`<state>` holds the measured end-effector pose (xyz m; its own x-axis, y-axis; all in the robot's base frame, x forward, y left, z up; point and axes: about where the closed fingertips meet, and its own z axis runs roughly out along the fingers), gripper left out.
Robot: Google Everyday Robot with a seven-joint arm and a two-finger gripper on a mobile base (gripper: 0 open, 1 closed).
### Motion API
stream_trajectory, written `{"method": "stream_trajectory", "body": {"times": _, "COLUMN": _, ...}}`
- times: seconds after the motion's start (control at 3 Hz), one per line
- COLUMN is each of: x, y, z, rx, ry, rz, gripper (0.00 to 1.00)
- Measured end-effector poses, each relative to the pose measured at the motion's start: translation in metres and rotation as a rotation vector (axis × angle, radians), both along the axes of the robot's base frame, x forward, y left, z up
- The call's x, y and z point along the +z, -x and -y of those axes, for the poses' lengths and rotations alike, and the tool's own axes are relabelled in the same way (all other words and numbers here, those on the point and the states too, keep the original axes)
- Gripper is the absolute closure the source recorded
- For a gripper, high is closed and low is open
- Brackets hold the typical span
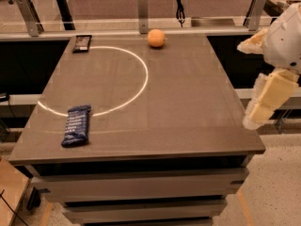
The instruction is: Pick rxbar blueberry
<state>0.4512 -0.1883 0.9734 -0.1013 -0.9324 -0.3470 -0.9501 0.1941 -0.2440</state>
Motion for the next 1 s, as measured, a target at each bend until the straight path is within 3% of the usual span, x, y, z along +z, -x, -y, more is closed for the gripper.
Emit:
{"method": "stream_trajectory", "body": {"times": 0.33, "x": -0.002, "y": -0.009, "z": -0.047, "rx": 0.112, "ry": -0.138, "rz": 0.029, "gripper": 0.0}}
{"method": "stream_trajectory", "body": {"times": 0.67, "x": -0.002, "y": -0.009, "z": -0.047, "rx": 0.112, "ry": -0.138, "rz": 0.029, "gripper": 0.0}}
{"method": "stream_trajectory", "body": {"times": 1.0, "x": -0.015, "y": -0.013, "z": -0.066, "rx": 0.117, "ry": -0.164, "rz": 0.003, "gripper": 0.0}}
